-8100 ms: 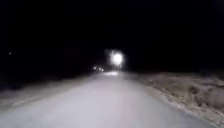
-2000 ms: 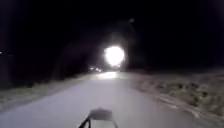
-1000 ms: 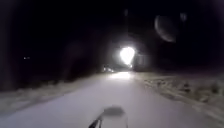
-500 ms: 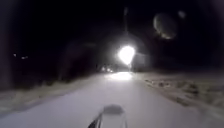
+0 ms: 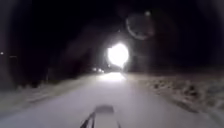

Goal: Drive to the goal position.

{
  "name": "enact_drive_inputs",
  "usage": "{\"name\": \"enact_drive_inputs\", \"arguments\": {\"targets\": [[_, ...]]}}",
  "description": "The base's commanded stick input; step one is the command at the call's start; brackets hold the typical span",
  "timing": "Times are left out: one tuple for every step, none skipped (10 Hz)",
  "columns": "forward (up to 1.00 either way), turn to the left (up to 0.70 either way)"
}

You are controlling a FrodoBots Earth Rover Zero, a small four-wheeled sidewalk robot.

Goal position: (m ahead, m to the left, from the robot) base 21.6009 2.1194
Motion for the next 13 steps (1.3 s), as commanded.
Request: {"name": "enact_drive_inputs", "arguments": {"targets": [[1.0,0.0],[1.0,0.0],[1.0,0.0],[1.0,0.0],[1.0,0.0],[1.0,0.0],[1.0,0.0],[1.0,0.0],[1.0,0.0],[1.0,0.0],[1.0,0.0],[1.0,0.0],[1.0,0.0]]}}
